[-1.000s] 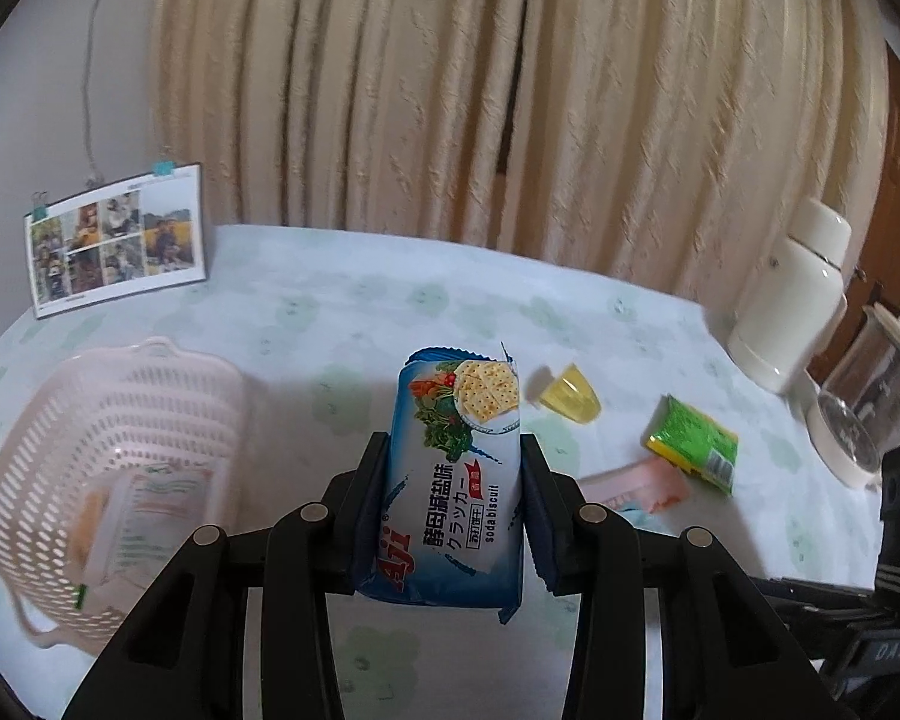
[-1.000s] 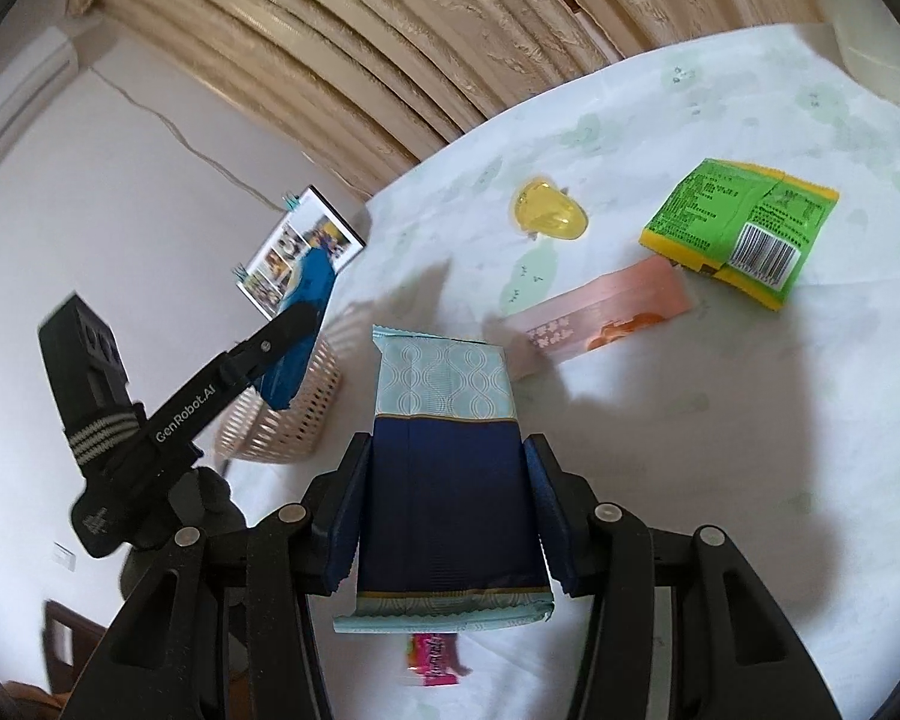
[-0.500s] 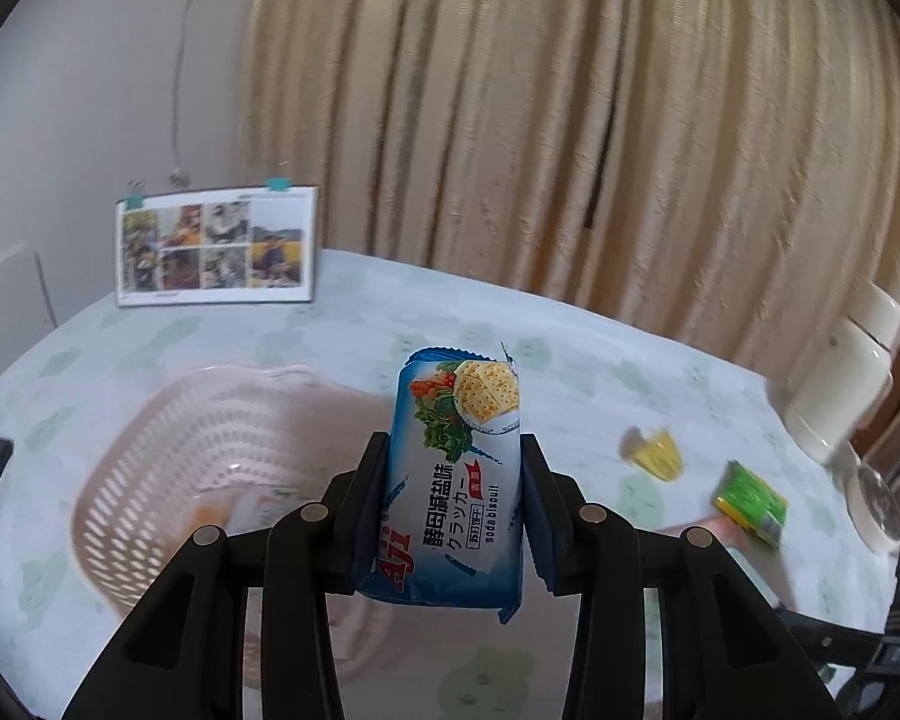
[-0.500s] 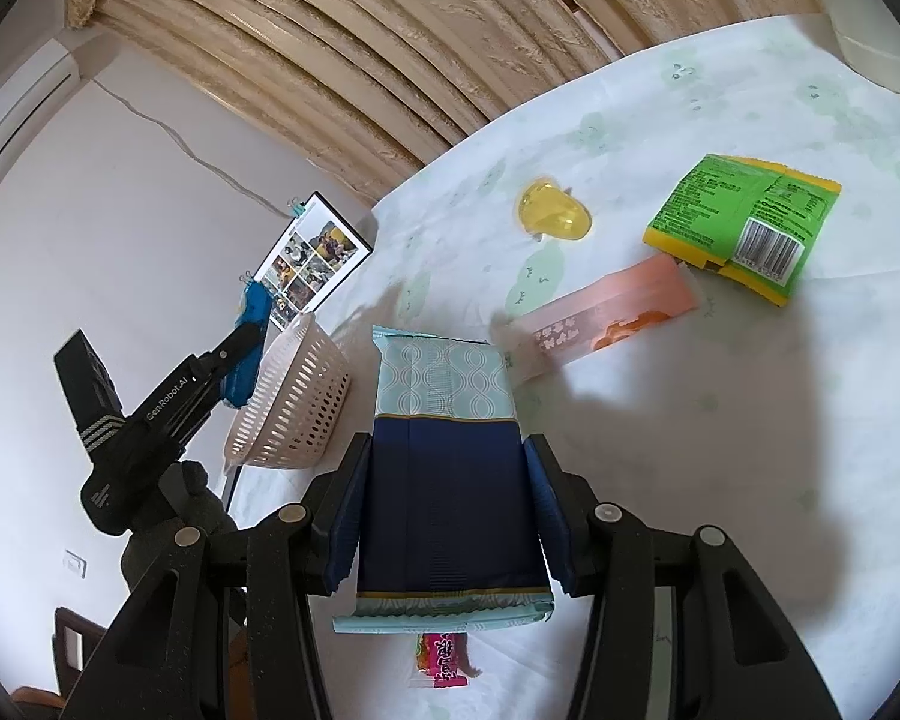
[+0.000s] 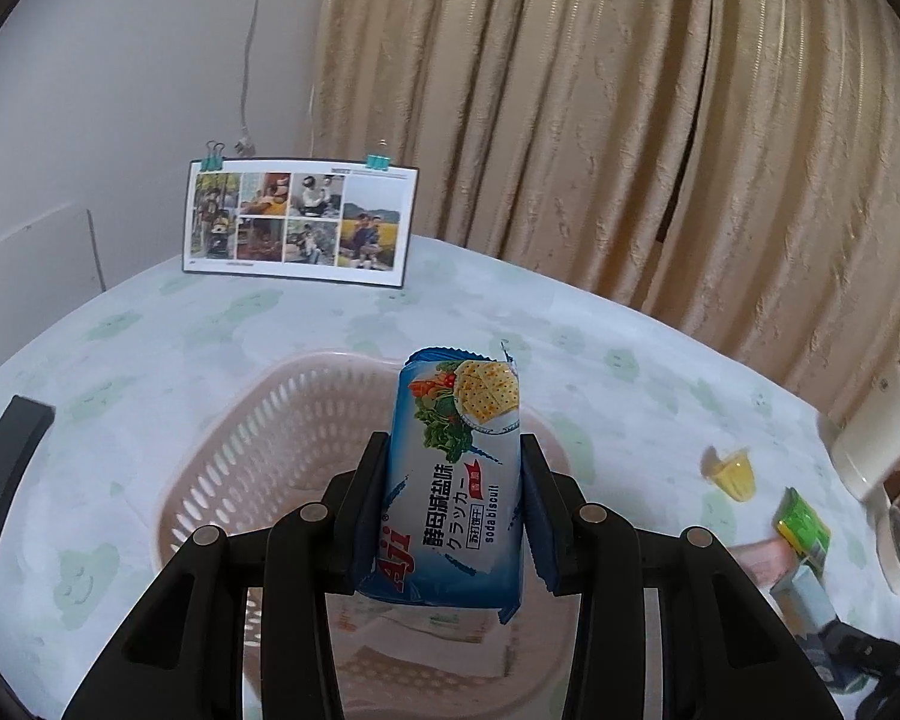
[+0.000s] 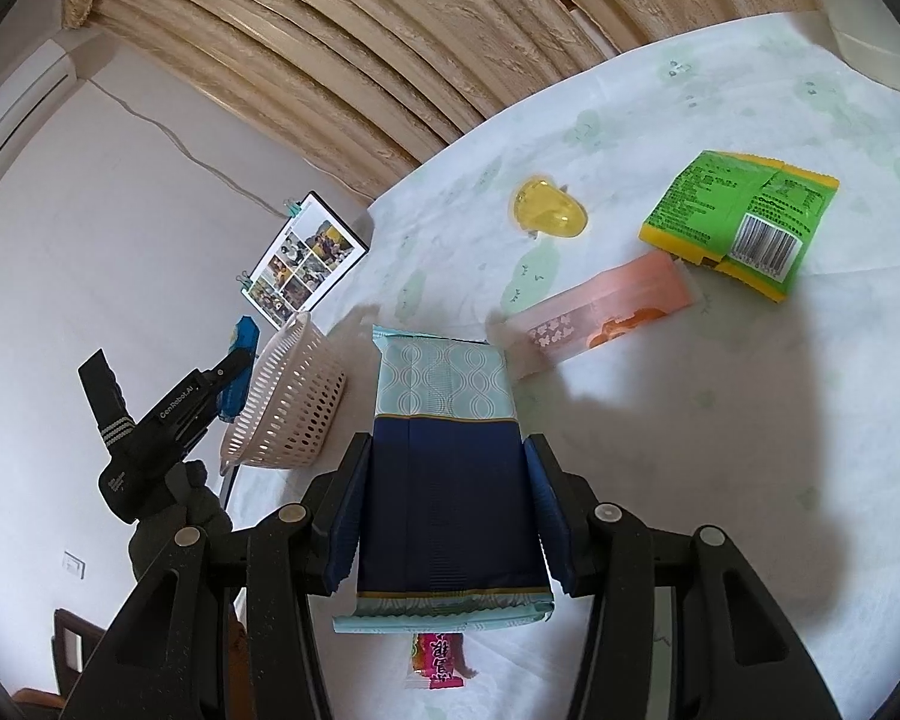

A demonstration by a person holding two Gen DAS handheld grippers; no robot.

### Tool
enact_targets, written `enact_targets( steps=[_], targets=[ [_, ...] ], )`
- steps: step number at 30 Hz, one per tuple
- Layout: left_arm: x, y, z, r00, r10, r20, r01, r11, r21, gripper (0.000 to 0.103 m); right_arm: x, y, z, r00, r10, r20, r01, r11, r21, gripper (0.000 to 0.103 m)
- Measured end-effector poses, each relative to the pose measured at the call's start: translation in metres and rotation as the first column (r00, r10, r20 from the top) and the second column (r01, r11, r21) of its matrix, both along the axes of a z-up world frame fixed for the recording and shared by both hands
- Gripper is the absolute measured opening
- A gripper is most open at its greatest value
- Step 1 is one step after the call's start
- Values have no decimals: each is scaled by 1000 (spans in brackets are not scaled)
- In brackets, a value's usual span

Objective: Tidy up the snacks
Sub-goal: 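Lower the cracker packet into the pink basket with the left tool while the right holds the bar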

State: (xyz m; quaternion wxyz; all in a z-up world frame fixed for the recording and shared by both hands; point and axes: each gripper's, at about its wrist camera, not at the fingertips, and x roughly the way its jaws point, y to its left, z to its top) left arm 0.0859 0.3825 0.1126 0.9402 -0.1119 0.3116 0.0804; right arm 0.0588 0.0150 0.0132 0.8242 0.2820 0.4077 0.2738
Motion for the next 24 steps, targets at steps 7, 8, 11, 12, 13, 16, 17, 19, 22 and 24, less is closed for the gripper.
enact_targets(
  steps=[7,8,11,12,13,16,17,19,22,24],
  targets=[
    [-4,17,0,998,64,16,-63,997,-48,63,-1,0,0,1000,0,-1,0,1000,0,47],
    [-5,19,0,997,69,18,-68,997,-45,63,-1,0,0,1000,-1,-1,1,1000,-1,47],
    [-6,23,0,996,82,18,-81,995,-52,63,-1,0,0,1000,-1,-1,1,1000,0,47],
    [-7,25,0,996,87,20,-86,995,-54,63,-1,0,0,1000,-1,-1,1,1000,1,47],
    [-8,27,1,996,92,23,-90,994,-55,63,-1,0,0,1000,-1,-2,1,1000,2,47],
    [-11,33,3,994,106,34,-104,993,-59,63,-1,2,0,1000,0,-3,0,1000,8,47],
    [-12,35,3,993,113,38,-110,992,-61,63,-1,4,1,1000,2,-4,-2,1000,10,47],
    [-15,42,5,990,129,48,-126,990,-65,63,0,8,1,1000,11,-7,-11,1000,18,47],
    [-19,48,6,986,152,60,-149,987,-57,63,3,17,5,1000,25,-6,-25,999,35,47],
    [-21,51,6,984,164,65,-161,986,-49,63,6,24,9,999,34,-1,-34,998,51,47]
  ],
)
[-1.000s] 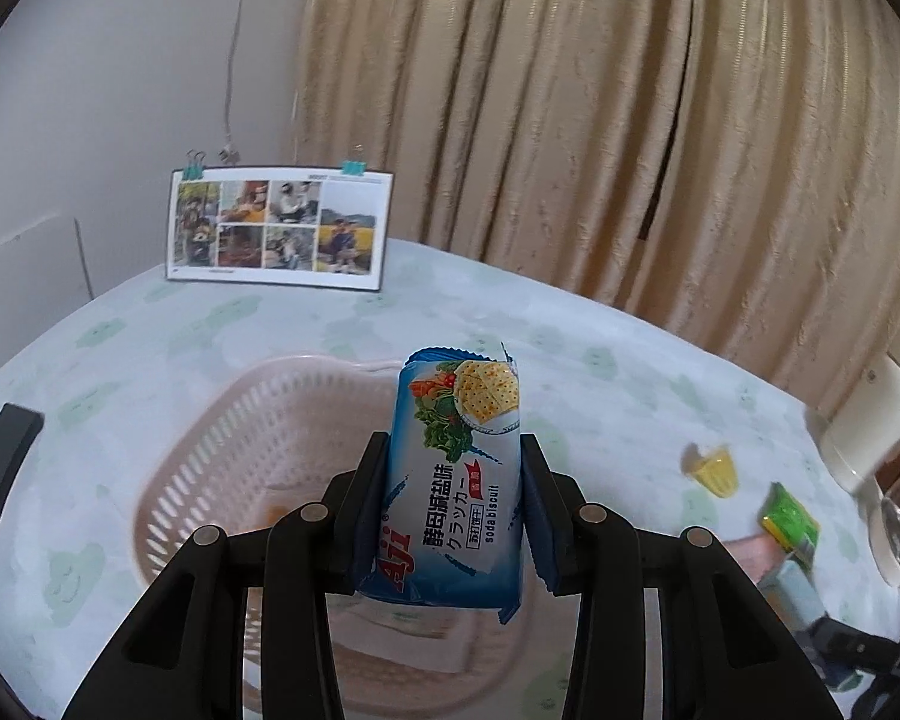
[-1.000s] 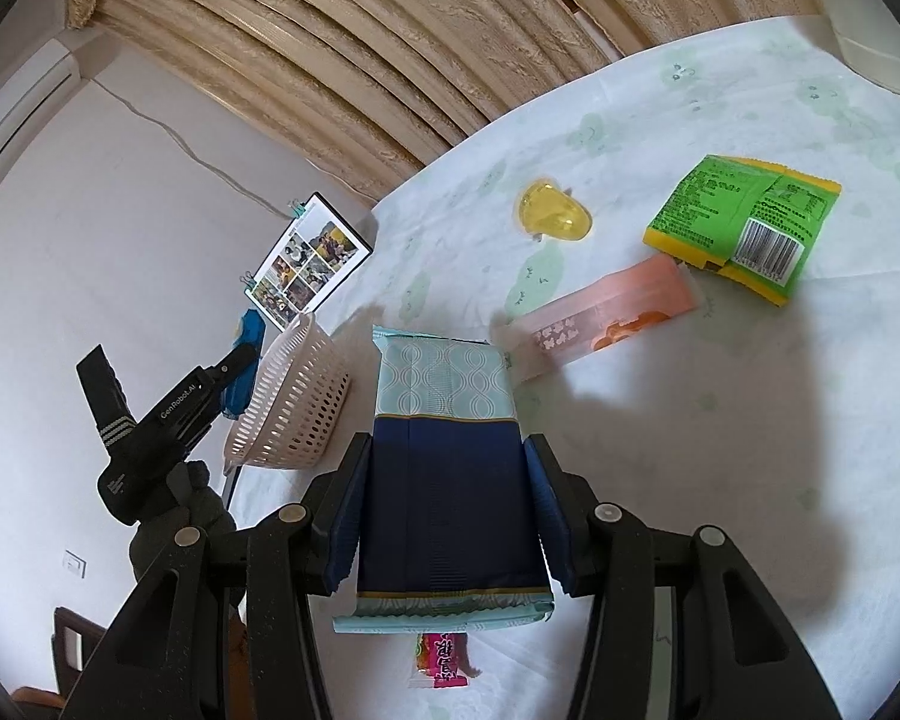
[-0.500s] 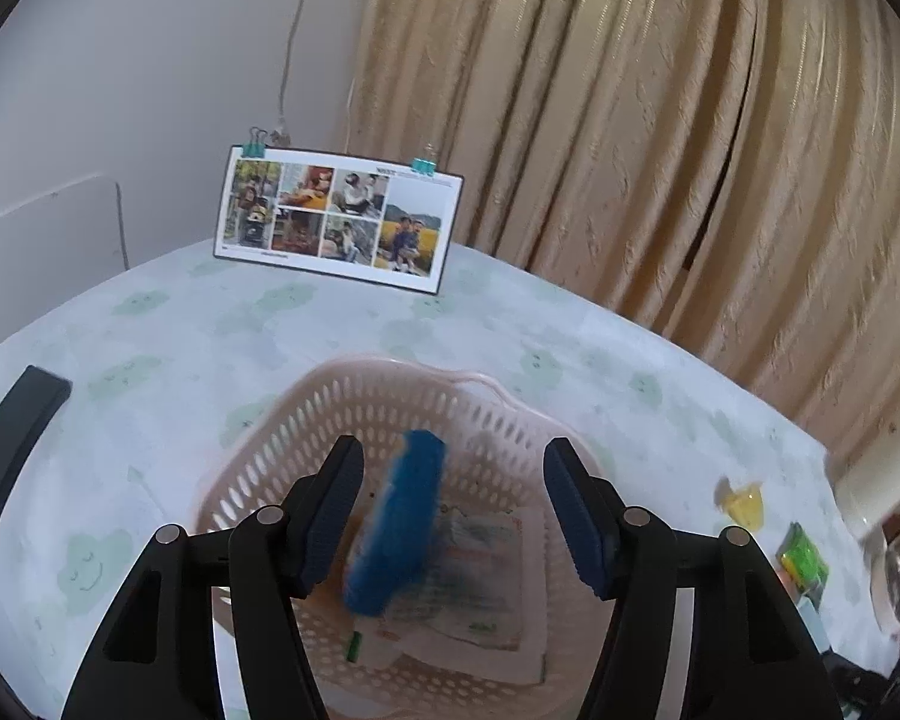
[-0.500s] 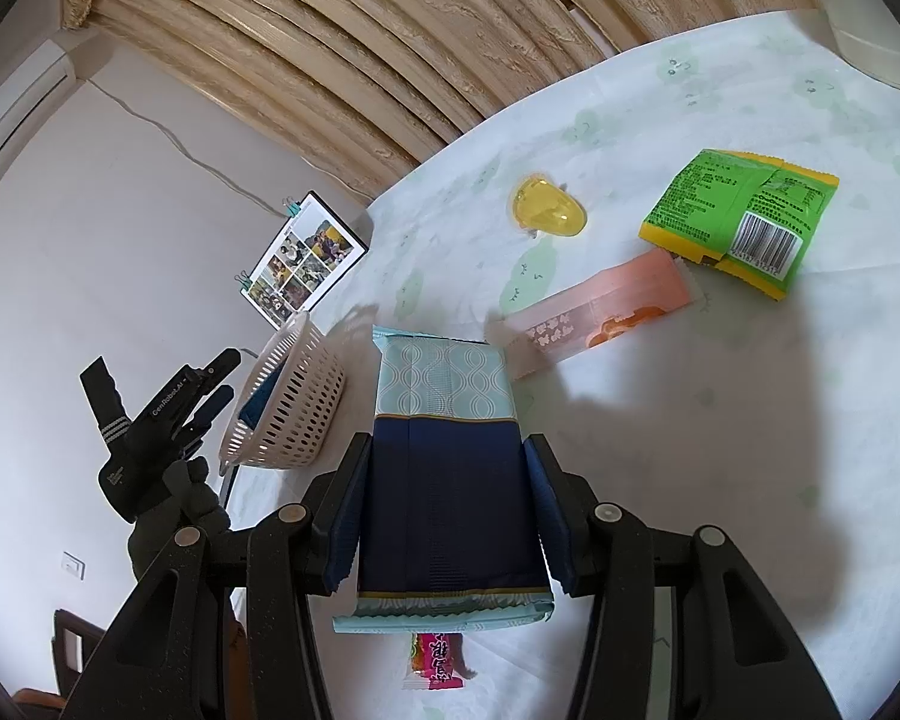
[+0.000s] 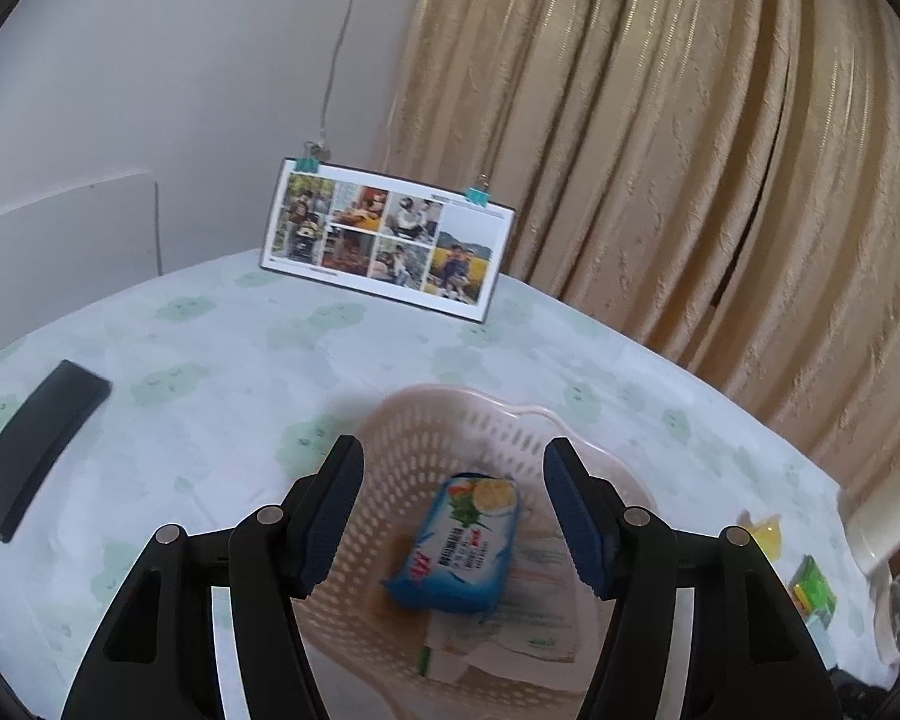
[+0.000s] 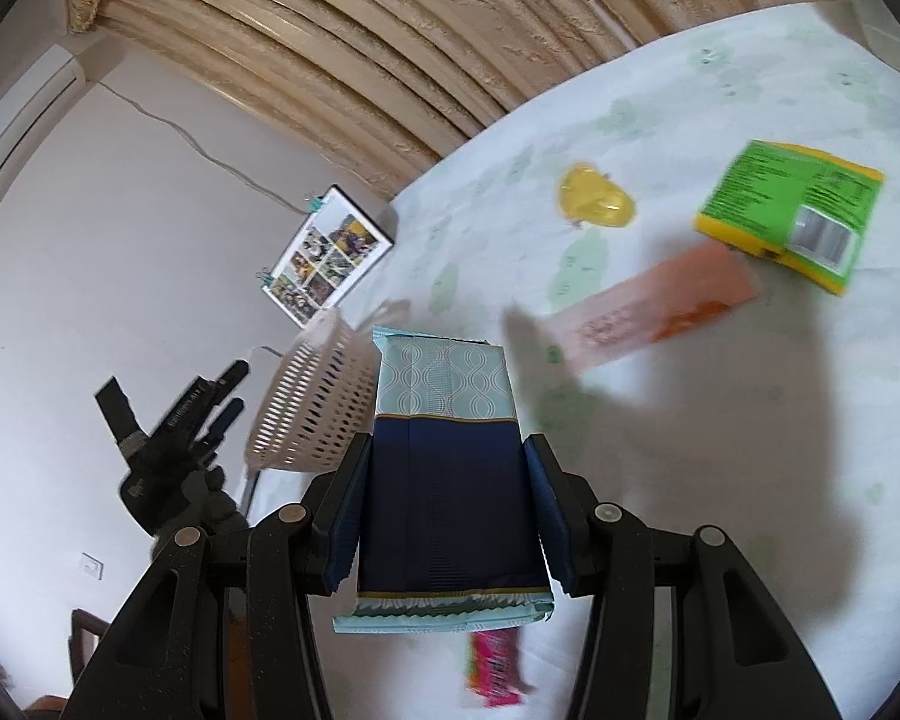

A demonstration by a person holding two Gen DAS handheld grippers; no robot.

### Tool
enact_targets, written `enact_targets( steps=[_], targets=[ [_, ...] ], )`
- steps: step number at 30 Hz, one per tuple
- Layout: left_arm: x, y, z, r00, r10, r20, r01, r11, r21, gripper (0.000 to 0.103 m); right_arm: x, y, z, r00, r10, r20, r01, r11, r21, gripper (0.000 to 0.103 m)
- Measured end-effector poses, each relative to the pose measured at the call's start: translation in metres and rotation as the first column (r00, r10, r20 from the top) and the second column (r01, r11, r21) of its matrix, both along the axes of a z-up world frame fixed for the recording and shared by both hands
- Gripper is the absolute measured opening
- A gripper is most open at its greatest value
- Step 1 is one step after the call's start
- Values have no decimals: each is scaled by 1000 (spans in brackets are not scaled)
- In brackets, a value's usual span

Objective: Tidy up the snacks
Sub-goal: 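Lower the cracker packet into the pink basket with the left tool while the right holds the bar, then carry the blue-and-white bar over the pink basket and open the right tool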

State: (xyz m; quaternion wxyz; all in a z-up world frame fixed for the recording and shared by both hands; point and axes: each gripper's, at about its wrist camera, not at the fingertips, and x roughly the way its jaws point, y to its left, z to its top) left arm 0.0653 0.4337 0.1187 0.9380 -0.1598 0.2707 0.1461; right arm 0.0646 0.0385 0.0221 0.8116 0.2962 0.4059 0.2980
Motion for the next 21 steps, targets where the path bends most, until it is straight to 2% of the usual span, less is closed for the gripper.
enact_targets(
  steps=[3,12,21],
  targets=[
    [-2,4,-1,1000,16,2,-16,1000,9,63,5,14,10,1000,15,10,-15,1000,23,47],
    [-7,8,0,1000,27,15,-27,999,19,63,22,84,48,992,102,72,-103,995,13,47],
    [-12,17,-1,999,36,26,-36,999,-21,63,47,148,55,984,167,60,-169,985,27,47]
  ],
)
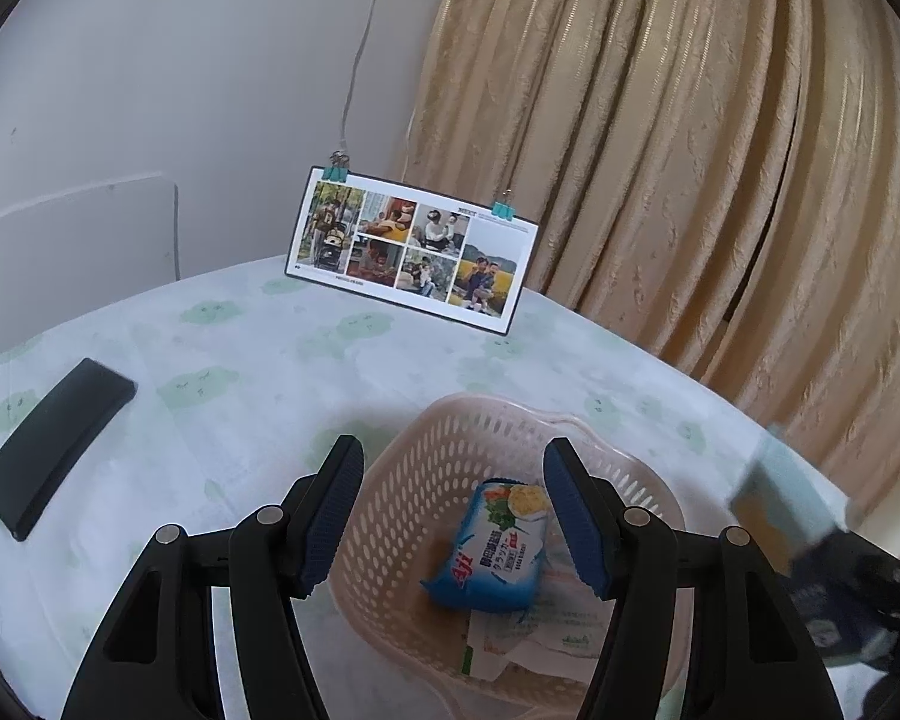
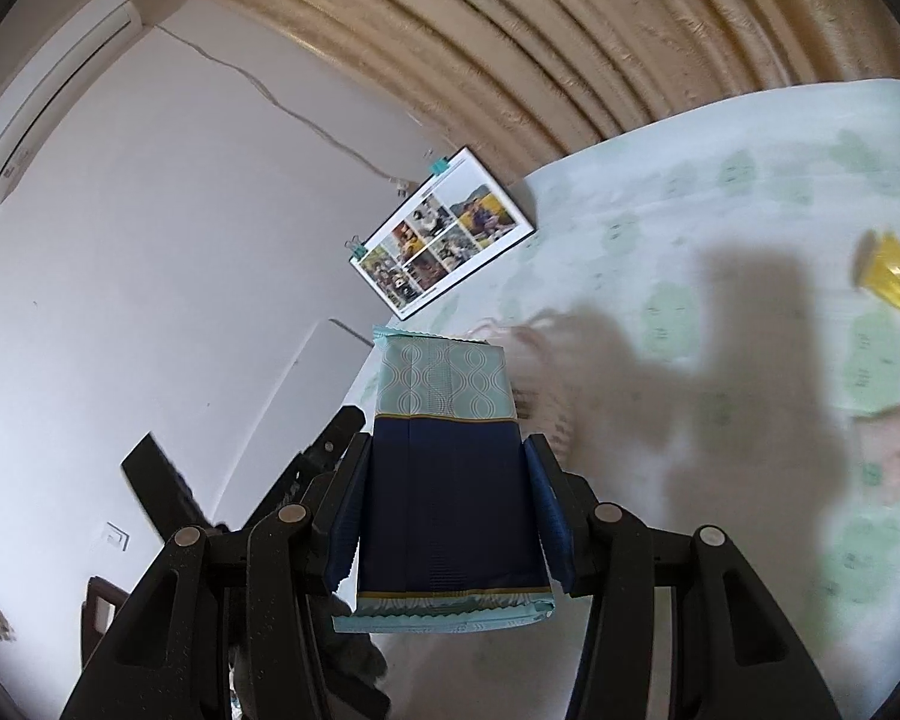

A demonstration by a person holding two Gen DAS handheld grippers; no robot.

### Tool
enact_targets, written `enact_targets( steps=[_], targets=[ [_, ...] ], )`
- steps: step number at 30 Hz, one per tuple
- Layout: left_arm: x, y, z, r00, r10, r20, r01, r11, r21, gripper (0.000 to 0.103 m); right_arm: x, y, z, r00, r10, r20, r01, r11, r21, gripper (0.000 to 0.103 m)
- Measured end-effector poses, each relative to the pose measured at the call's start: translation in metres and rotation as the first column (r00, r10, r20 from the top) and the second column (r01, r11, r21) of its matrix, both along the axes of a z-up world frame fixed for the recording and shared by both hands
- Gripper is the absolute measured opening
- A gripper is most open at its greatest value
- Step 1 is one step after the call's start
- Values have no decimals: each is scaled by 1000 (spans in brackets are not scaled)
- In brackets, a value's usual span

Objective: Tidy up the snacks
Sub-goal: 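Carry the blue-and-white bar over the pink basket and open the right tool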

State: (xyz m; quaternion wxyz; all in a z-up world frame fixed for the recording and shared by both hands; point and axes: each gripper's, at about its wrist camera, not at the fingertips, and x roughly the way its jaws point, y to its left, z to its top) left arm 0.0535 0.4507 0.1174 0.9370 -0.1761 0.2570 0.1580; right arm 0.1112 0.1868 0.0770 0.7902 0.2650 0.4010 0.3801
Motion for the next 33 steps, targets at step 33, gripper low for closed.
enact_targets(
  steps=[33],
  targets=[
    [-1,3,-5,1000,8,-9,-9,1000,-26,63,2,6,-25,996,-84,-17,82,992,-96,60]
  ],
)
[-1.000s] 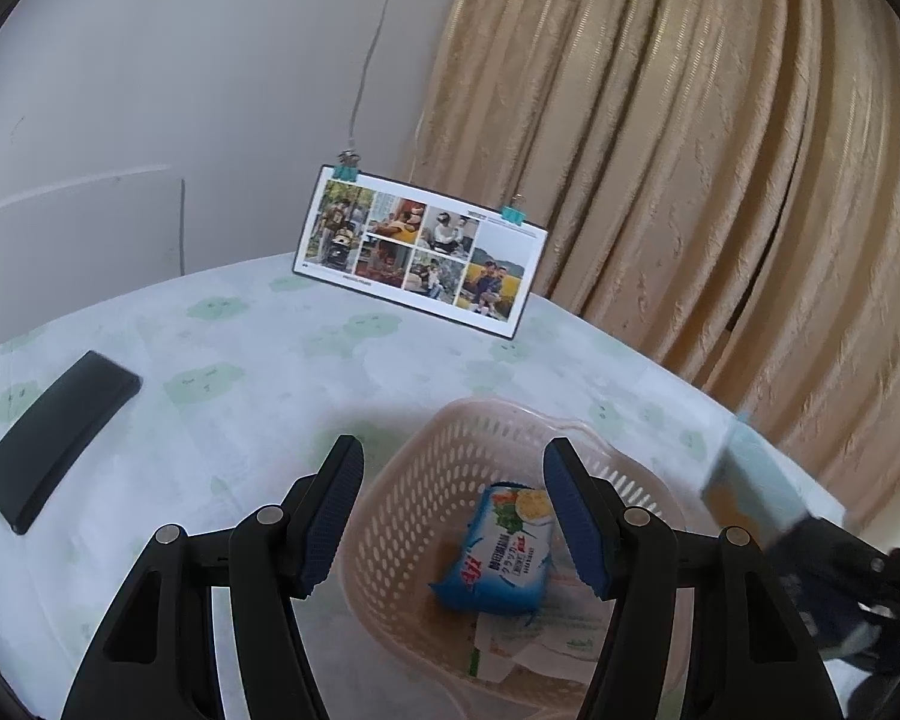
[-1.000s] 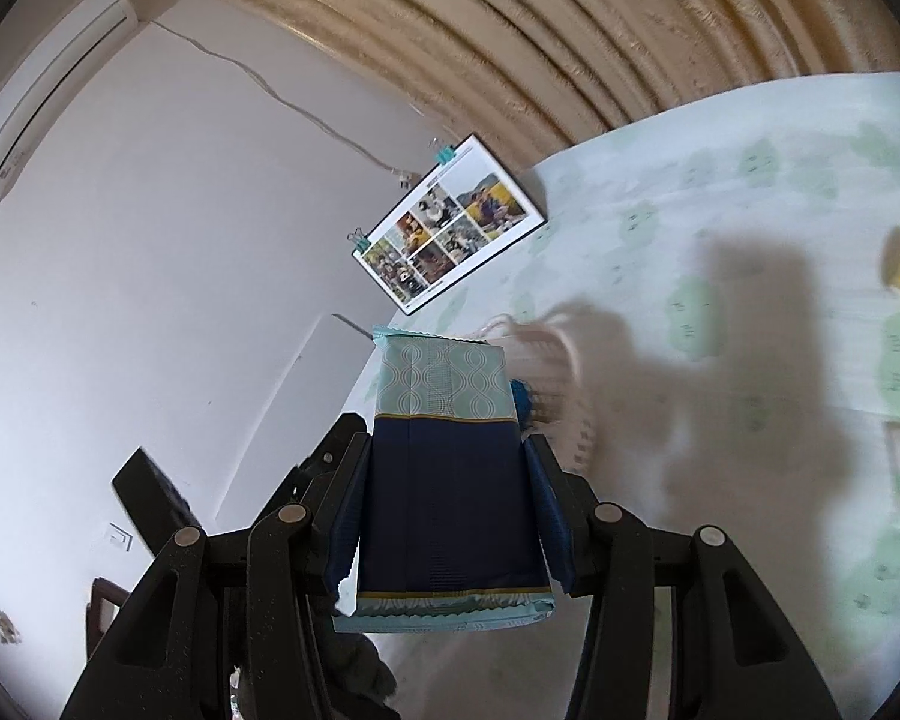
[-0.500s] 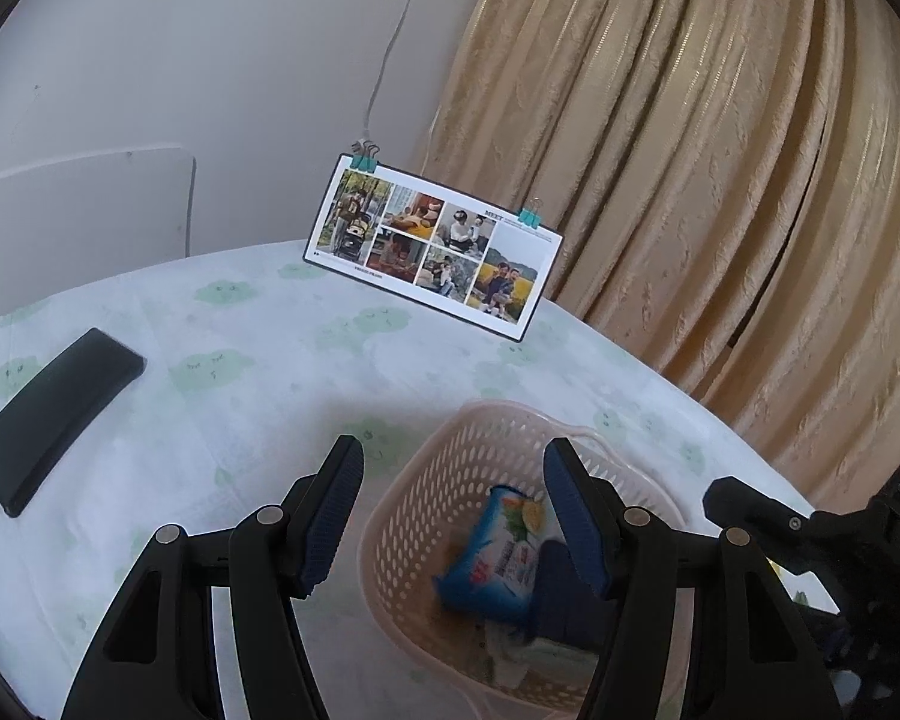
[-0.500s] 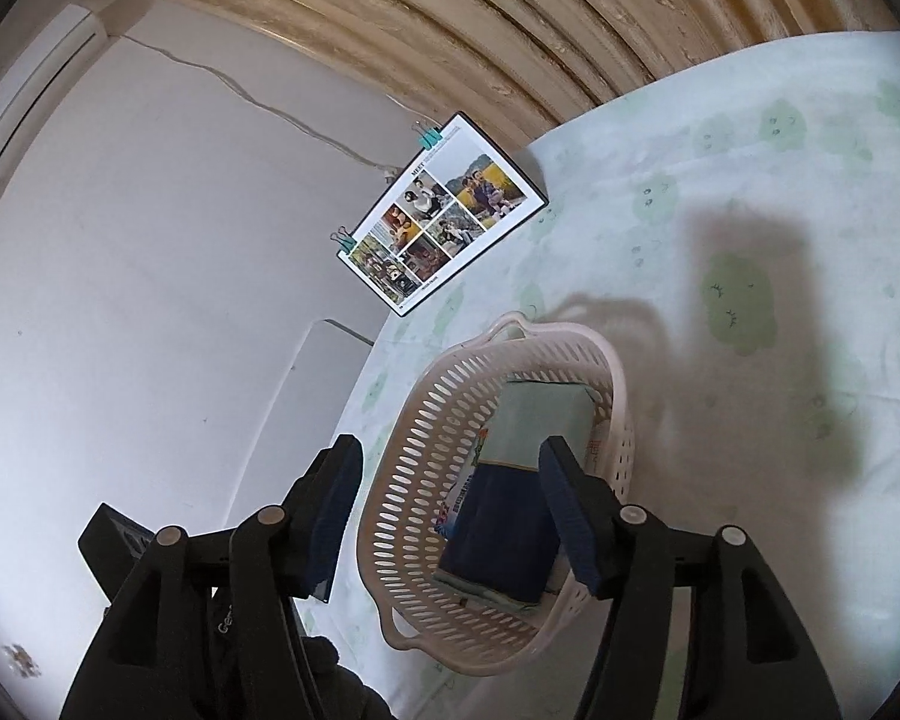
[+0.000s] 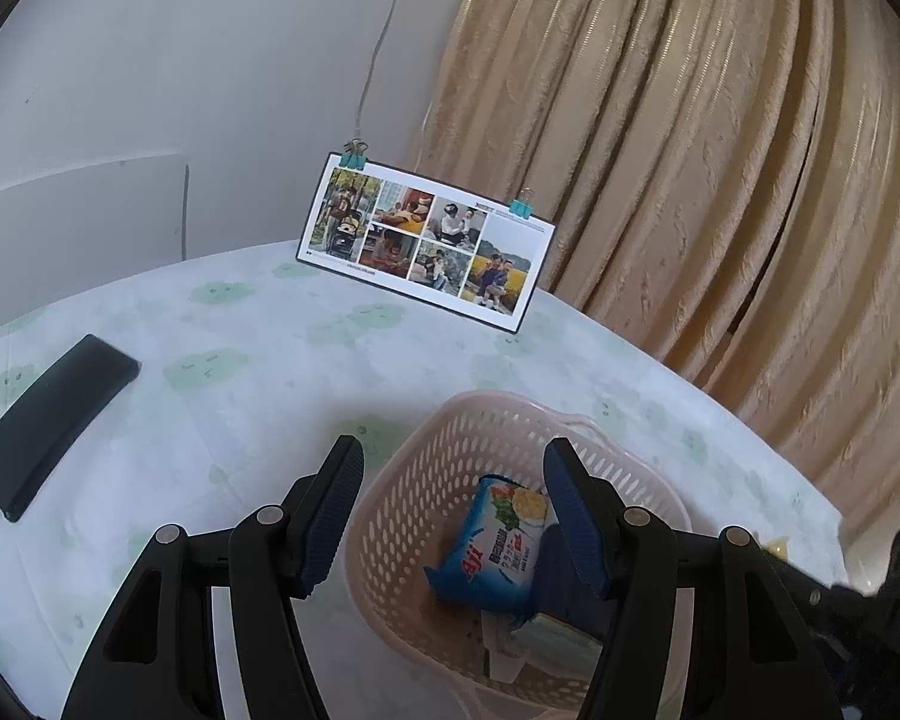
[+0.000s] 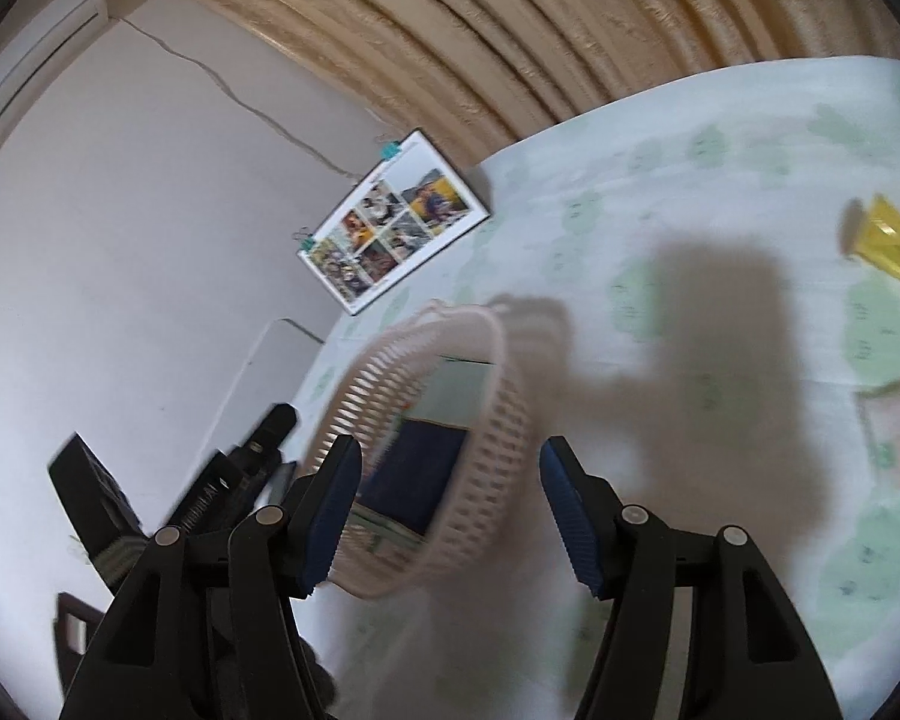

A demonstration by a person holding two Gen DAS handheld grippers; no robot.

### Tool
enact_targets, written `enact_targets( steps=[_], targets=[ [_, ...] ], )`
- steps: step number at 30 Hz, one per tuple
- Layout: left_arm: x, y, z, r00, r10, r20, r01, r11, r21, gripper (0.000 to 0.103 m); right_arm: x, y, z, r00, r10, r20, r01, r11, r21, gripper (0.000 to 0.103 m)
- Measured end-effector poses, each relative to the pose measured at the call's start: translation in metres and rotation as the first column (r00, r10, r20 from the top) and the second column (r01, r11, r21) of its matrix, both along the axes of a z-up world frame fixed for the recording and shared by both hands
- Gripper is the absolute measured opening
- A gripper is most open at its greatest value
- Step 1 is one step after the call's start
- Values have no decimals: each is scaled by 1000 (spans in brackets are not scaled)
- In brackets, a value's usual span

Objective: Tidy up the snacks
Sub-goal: 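Carry the blue-and-white bar over the pink basket and open the right tool, then move the left tool to the pink-wrapped candy stick and close on it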

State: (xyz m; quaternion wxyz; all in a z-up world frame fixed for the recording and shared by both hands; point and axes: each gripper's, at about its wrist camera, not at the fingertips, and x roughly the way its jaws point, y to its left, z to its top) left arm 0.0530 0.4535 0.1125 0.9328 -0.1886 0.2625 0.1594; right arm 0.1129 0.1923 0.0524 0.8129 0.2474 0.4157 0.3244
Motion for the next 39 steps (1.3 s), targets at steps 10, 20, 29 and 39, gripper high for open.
enact_targets(
  steps=[10,20,29,39],
  targets=[
    [4,-19,0,999,-42,-1,42,998,50,63,-22,-57,-7,994,-104,42,107,991,-86,60],
    [1,-54,1,993,-121,10,119,984,132,63,-41,-110,-18,977,-211,36,213,973,-93,60],
    [-9,-83,4,979,-195,51,185,971,152,63,-49,-148,-27,952,-305,20,306,947,-98,60],
    [-25,-140,-5,926,-376,20,364,908,207,63,-51,-160,-32,941,-338,26,339,934,-114,60]
  ],
)
